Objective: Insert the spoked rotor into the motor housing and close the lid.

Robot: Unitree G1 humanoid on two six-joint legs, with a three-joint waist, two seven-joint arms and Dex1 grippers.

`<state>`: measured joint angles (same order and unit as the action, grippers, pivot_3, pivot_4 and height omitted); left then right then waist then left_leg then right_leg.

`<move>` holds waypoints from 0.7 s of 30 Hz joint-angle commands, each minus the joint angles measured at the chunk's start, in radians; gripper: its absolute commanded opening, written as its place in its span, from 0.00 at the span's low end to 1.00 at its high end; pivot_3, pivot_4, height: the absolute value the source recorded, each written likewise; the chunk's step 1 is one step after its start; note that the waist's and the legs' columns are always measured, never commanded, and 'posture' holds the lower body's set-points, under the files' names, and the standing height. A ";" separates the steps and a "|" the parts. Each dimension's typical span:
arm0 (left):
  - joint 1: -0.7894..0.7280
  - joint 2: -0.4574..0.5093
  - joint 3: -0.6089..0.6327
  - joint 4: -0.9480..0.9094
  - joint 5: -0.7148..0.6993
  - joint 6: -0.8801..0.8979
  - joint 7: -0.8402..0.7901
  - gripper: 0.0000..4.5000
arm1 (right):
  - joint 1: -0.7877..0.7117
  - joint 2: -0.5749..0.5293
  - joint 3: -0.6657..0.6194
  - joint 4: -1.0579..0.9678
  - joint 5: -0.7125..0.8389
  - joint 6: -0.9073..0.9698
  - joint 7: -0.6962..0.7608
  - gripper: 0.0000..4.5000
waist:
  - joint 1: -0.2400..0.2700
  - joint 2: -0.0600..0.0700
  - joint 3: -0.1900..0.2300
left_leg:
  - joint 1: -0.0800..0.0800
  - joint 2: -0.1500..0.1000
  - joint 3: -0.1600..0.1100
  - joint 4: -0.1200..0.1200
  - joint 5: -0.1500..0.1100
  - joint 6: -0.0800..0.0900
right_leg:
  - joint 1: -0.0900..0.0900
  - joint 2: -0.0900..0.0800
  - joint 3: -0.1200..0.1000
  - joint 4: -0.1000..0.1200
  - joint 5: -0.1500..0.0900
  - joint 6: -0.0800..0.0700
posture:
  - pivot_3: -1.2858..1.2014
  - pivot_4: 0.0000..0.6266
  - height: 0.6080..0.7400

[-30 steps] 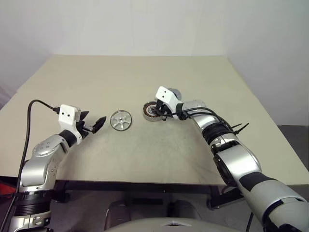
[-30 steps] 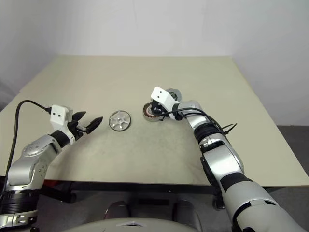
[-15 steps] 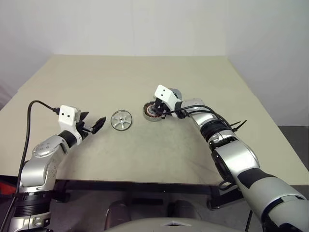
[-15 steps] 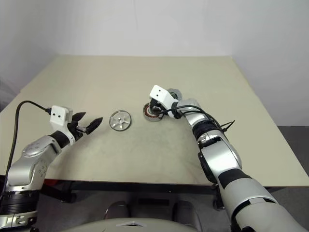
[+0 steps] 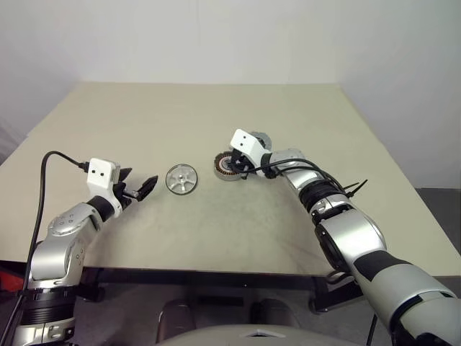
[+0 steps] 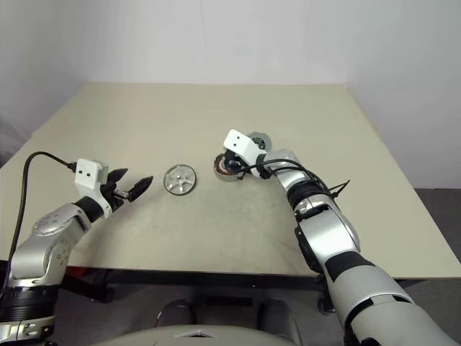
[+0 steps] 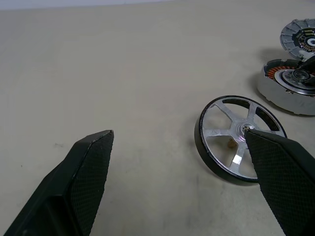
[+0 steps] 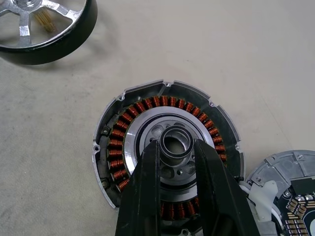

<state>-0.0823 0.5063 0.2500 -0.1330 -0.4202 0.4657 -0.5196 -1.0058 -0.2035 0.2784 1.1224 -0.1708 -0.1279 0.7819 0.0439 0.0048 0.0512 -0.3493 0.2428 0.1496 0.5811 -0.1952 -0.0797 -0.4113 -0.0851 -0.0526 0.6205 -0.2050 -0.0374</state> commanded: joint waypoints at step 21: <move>-0.011 0.010 0.019 -0.031 -0.003 -0.016 -0.002 1.00 | -0.019 -0.006 -0.018 0.000 -0.015 -0.015 0.001 0.15 | 0.000 0.000 0.000 | 0.000 0.000 0.000 0.000 0.000 0.000 | 0.000 0.000 0.000 0.000 0.000 0.000 | 0.52 0.00 1.00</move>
<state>-0.0824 0.5064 0.2500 -0.1330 -0.4201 0.4657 -0.5197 -1.0058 -0.2051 0.2783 1.1230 -0.1879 -0.1433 0.7826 0.0440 0.0048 0.0512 -0.3494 0.2428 0.1496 0.5812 -0.1952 -0.0797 -0.4113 -0.0851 -0.0526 0.6206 -0.2050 -0.0375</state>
